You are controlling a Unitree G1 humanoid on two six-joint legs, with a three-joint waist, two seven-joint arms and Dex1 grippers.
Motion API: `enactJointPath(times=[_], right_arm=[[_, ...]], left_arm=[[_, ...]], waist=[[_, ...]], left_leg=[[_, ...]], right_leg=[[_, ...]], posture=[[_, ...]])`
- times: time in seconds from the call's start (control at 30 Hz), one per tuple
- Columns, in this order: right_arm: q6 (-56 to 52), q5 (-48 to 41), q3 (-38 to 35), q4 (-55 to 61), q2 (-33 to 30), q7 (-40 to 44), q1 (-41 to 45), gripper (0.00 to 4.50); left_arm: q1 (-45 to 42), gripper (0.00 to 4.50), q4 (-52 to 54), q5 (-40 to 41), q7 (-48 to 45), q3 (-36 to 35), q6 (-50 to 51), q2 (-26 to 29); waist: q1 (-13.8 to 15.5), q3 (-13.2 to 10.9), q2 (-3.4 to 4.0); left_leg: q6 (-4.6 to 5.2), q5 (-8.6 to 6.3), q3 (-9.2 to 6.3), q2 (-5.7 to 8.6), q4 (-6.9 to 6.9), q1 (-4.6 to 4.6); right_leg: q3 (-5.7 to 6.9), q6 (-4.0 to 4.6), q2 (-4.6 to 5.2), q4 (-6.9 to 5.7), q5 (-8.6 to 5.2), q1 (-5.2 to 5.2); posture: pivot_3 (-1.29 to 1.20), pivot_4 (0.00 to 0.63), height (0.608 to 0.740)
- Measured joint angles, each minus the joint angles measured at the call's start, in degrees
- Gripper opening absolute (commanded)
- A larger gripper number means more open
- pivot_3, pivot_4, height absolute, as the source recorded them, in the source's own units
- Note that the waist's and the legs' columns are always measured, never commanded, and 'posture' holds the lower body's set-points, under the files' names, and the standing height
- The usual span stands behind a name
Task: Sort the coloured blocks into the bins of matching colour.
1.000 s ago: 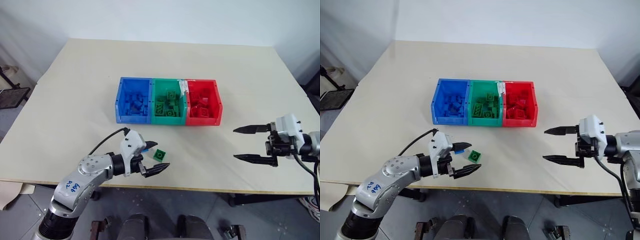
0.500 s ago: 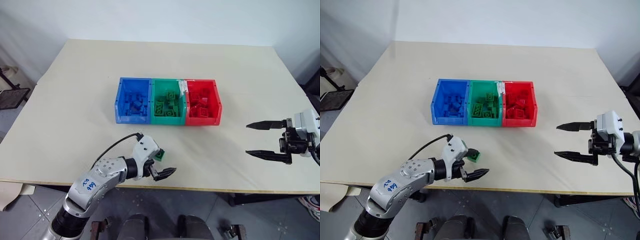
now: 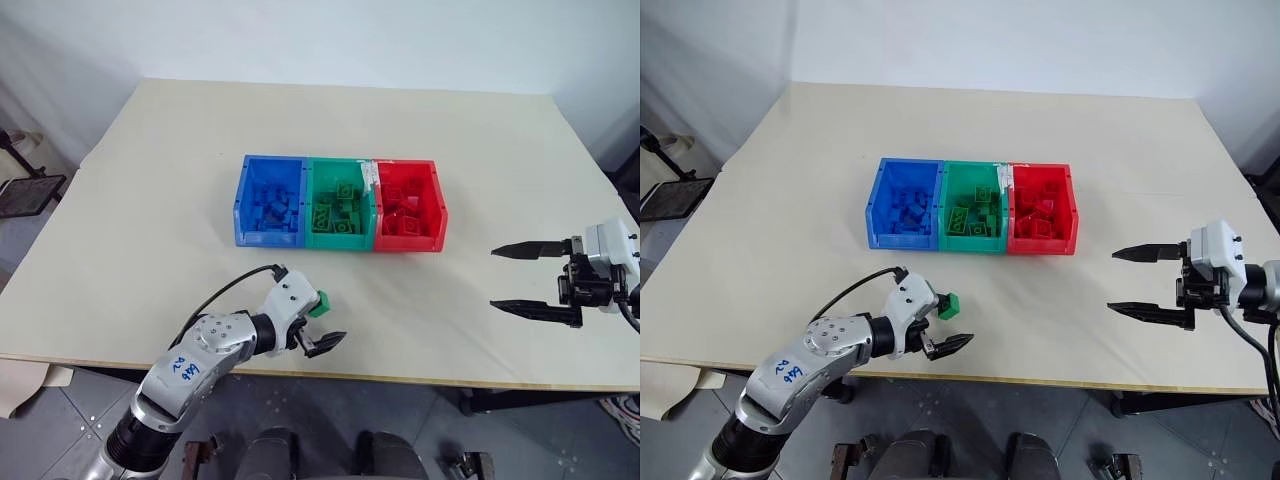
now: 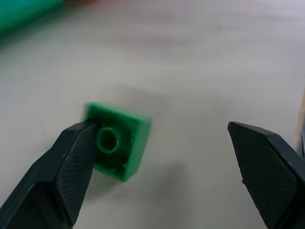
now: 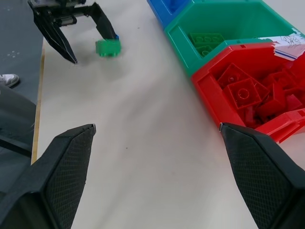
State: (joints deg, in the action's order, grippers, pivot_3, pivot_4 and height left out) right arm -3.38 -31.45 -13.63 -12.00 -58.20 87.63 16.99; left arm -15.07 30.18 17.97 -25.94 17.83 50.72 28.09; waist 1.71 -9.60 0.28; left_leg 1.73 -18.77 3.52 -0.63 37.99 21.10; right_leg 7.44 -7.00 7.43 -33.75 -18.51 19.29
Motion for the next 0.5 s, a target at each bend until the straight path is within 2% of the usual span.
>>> enactJointPath(times=[0.3,0.5], right_arm=[[-0.1,0.1,0.0,0.3,0.0,-0.5,-0.4,4.38],[-0.2,0.1,-0.2,0.4,0.0,-1.4,-1.2,4.38]], left_arm=[[-1.4,1.03,-2.2,-3.9,-0.5,1.3,-2.0,1.3],[-1.9,0.9,-5.2,-4.6,-1.5,1.3,-5.1,-1.8]], waist=[[0.2,0.1,0.1],[1.3,0.1,0.16]], left_leg=[[0.02,-0.01,-0.03,0.03,0.0,0.0],[0.08,-0.04,-0.04,0.11,0.07,0.02]], right_leg=[[0.02,0.0,0.01,0.0,0.0,-0.02],[0.01,-0.02,0.04,-0.01,0.01,-0.03]], posture=[[0.0,0.15,0.74],[0.0,0.15,0.74]])
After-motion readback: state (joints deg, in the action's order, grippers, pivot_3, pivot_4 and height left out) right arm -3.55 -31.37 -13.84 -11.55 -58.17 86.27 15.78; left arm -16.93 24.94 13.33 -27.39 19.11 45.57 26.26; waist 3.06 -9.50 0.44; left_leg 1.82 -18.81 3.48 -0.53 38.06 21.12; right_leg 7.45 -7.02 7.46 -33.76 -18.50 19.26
